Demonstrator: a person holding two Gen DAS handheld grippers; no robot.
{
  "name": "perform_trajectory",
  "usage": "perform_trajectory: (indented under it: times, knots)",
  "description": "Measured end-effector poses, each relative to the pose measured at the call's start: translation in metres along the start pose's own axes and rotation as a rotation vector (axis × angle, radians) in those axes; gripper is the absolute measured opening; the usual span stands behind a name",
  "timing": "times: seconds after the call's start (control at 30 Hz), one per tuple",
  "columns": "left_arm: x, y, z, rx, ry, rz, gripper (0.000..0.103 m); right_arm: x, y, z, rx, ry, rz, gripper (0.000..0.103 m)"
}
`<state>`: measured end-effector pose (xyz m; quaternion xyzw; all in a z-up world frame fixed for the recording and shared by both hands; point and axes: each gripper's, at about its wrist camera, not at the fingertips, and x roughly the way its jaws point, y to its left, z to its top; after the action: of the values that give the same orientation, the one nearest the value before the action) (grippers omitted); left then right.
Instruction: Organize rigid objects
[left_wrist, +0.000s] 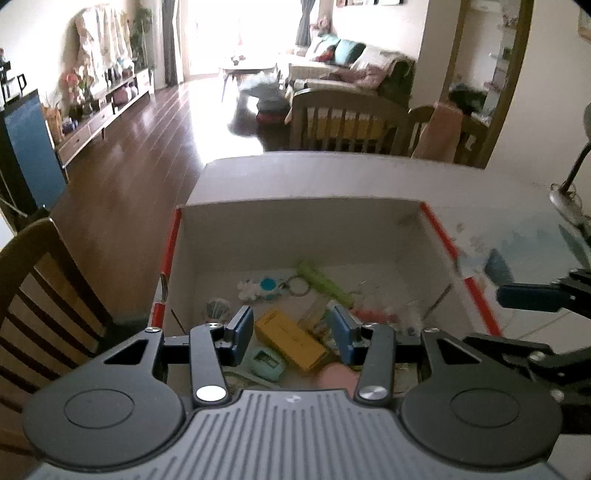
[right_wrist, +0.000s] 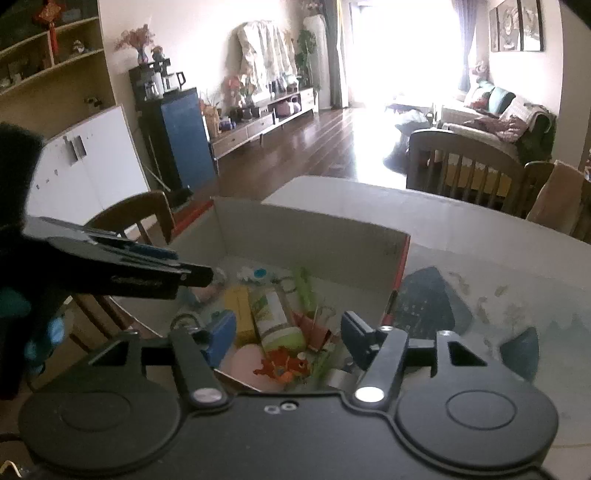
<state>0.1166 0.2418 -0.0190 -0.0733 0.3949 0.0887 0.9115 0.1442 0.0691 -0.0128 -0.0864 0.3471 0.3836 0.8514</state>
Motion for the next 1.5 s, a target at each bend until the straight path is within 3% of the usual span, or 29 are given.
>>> perform_trajectory:
  times: [0.17,0.3,0.43,0.5,0.67,0.77,1.03,1.13,1.5]
  knots:
    - [-0.02,-0.006,0.001,0.003,-0.044,-0.016,0.046,-0.012,0.002,0.001,0.003,-0.03,0.002,0.068]
    - [-0.035,-0.009,-0.003,-0.006,-0.083,-0.016,0.056,-0.02,0.002,0.001,0.004,-0.057,0.001,0.075]
    - [-0.045,-0.01,-0.006,-0.007,-0.108,-0.023,0.057,-0.026,0.001,0.0,0.009,-0.082,-0.005,0.08]
    - [-0.049,-0.011,-0.007,-0.01,-0.116,-0.031,0.065,-0.029,0.0,0.0,0.013,-0.095,-0.011,0.083]
    - [-0.059,-0.015,-0.011,-0.014,-0.139,-0.042,0.072,-0.034,-0.004,-0.001,0.04,-0.115,-0.012,0.089]
    - [-0.064,-0.018,-0.014,-0.02,-0.151,-0.048,0.082,-0.038,-0.005,-0.002,0.047,-0.128,-0.018,0.093]
    - [-0.073,-0.023,-0.021,-0.041,-0.16,-0.038,0.09,-0.053,-0.007,-0.007,0.077,-0.172,-0.035,0.101]
    - [-0.075,-0.023,-0.024,-0.061,-0.158,-0.032,0.103,-0.058,-0.007,-0.009,0.087,-0.188,-0.044,0.103]
    - [-0.089,-0.021,-0.036,-0.106,-0.181,0.011,0.103,-0.065,-0.002,-0.018,0.107,-0.184,-0.07,0.103]
